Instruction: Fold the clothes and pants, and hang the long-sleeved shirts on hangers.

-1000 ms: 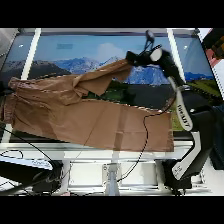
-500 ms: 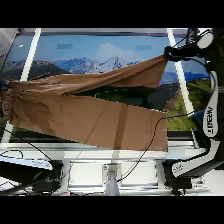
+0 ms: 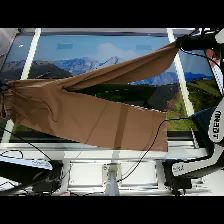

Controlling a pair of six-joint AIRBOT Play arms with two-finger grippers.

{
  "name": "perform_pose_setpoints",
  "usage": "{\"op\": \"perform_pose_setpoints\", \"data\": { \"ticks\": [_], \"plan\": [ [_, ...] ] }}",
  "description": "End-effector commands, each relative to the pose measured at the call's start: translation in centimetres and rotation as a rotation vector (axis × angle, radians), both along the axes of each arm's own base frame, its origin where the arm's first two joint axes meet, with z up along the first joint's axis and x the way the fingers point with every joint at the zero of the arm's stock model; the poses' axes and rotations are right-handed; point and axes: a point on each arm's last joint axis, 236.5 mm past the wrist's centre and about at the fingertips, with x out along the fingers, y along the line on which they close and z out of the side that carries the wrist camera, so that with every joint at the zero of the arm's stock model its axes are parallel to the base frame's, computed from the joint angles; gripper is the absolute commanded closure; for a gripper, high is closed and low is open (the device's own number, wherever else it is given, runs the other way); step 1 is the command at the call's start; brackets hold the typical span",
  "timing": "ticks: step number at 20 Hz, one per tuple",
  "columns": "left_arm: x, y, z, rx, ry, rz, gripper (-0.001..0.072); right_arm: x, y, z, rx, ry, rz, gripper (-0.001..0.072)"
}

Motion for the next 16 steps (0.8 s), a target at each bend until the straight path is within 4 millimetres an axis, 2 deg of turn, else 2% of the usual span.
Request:
{"op": "perform_pose_setpoints", "data": {
  "ticks": [1,2,3,4,5,7,8,9,11,16],
  "plan": [
    [-0.4,-0.3,-0.1,-0.008,0.016,-0.009,0.0654,2.8,-1.3,5.2,0.016,-0.24,-0.074,0.0698],
    [-0.3,-0.3,-0.1,-0.008,0.015,-0.009,0.0654,3.0,-1.6,5.1,0.006,-0.245,-0.079,0.0698],
    [-0.3,-0.3,-0.1,-0.009,0.015,-0.01,0.0654,2.8,-1.6,3.4,-0.011,-0.189,-0.07,0.0698],
    [-0.3,-0.5,-0.1,-0.016,0.013,-0.011,0.0654,2.1,-1.6,0.5,-0.029,-0.094,-0.055,0.0698],
    [-0.2,-0.5,0.0,-0.021,0.011,-0.007,0.0654,0.8,-1.7,-3.8,-0.058,0.041,-0.03,0.0699],
    [-0.3,-0.5,-0.1,-0.035,0.014,0.018,0.0655,-3.4,-1.8,-12.6,-0.087,0.327,0.005,0.0699],
    [-0.3,-0.6,-0.1,-0.036,0.017,0.017,0.0654,-5.7,-1.6,-16.1,-0.082,0.441,0.018,0.0699],
    [-0.5,-0.6,-0.2,-0.037,0.024,0.014,0.0655,-7.5,-1.3,-18.3,-0.073,0.52,0.029,0.0699],
    [-1.1,-0.4,-0.5,-0.023,0.053,0.008,0.0654,-10.4,-1.3,-20.7,-0.074,0.647,0.042,0.0699],
    [-4.7,2.9,-2.1,0.134,0.219,-0.003,0.0654,-15.9,-2.2,-22.2,-0.051,0.886,-0.03,0.0698]
  ]
}}
